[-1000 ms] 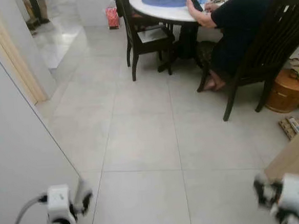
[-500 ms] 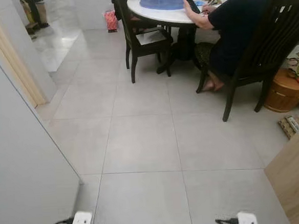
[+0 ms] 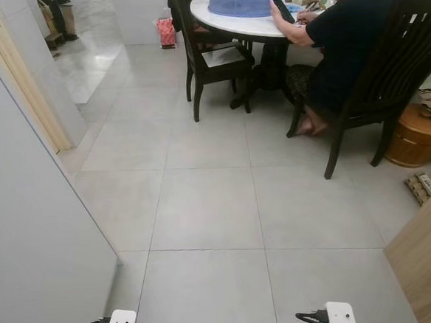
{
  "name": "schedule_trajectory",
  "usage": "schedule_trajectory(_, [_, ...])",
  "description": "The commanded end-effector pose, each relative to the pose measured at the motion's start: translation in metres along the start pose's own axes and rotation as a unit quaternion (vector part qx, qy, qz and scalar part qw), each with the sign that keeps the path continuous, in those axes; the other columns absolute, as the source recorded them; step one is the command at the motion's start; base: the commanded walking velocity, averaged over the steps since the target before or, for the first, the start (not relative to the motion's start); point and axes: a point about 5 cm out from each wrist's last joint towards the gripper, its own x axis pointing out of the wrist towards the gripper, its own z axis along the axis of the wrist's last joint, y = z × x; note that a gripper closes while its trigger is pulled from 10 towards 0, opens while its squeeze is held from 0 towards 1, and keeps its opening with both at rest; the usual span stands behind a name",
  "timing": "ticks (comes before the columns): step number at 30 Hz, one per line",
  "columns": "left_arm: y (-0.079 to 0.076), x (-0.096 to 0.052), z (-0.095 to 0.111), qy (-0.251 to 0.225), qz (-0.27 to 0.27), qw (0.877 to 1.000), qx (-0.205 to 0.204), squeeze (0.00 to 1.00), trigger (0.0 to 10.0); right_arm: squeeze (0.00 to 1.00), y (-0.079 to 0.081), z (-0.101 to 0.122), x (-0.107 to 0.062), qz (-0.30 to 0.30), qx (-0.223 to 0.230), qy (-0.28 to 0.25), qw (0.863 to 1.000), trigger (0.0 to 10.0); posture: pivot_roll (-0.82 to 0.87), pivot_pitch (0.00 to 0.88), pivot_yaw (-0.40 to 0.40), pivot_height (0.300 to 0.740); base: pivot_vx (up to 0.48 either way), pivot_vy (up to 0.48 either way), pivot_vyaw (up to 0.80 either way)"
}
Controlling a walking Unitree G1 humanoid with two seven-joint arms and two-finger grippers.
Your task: Restocking fridge
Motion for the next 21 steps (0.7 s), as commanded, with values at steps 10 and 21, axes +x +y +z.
schedule_trajectory(10, [-0.002,-0.002,-0.011,0.008,0.006,1.000,-0.011,0.00,10.0,0.00,-0.018,0.016,-0.001,-0.009,-0.012,-0.025,1.000,10.0,-0.12,0.000,-0.024,0.740,0.000,0.000,0.32])
schedule_trajectory(21, [-0.008,-0.002,-0.014,0.008,0.004,1.000,-0.018,0.00,10.0,0.00,-0.021,0.016,-0.002,-0.004,-0.018,-0.025,1.000,10.0,-0.12,0.030,-0.039,0.740,0.000,0.000,0.80])
